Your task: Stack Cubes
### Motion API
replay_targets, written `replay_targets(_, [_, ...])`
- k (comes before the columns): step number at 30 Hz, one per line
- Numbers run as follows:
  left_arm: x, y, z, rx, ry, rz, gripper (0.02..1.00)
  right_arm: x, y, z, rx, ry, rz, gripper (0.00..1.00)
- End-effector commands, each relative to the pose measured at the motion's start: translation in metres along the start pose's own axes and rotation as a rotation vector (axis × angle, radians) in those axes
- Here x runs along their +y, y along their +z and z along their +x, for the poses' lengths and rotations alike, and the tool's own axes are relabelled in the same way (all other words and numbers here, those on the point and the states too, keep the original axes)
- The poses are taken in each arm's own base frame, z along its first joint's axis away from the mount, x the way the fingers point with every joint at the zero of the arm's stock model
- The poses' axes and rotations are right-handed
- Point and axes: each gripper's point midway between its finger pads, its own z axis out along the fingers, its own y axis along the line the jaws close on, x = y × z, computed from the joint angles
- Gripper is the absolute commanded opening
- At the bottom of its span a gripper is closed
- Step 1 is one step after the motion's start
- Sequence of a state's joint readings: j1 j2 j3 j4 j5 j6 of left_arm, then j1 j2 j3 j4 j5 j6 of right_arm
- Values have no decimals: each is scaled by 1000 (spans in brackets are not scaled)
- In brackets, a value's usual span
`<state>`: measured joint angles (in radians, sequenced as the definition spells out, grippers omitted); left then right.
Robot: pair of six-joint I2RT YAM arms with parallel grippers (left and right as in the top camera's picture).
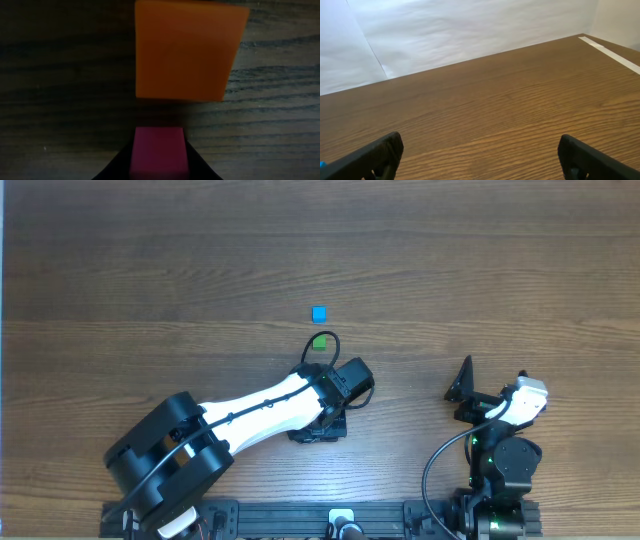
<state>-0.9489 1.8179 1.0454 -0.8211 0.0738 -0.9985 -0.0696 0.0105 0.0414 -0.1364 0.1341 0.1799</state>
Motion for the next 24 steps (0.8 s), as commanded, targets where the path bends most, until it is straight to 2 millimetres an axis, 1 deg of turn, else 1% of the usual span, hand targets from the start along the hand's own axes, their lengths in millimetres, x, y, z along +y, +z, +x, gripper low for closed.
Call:
replay_targets(1, [-9,-16,-7,-46,11,41,213,-3,-1,2,11,-7,16,991])
replay_targets(6, [-8,-36,-9,-79,11,50,187,-3,-1,2,11,-7,16,991])
replay_targets(11, [-10,-65,-15,-125,10,53,176,-3,-1,2,11,-7,16,991])
replay_targets(14, [-16,-87,-25,-173,6,63,178,-3,-1,2,11,-7,16,993])
replay_targets(17, [-26,-109,-41,-218,26,101,178,-3,-1,2,11,-7,16,991])
replay_targets(19, [-31,-122,-54,-246,33,128,176,-3,-1,2,11,-7,16,991])
replay_targets(22, [-27,-134,-76,-271,20,141,176,-3,-1,2,11,-7,16,993])
replay_targets(24, [-22,-135,-89,-276,-1,138,174,-3,-1,2,11,-7,16,989])
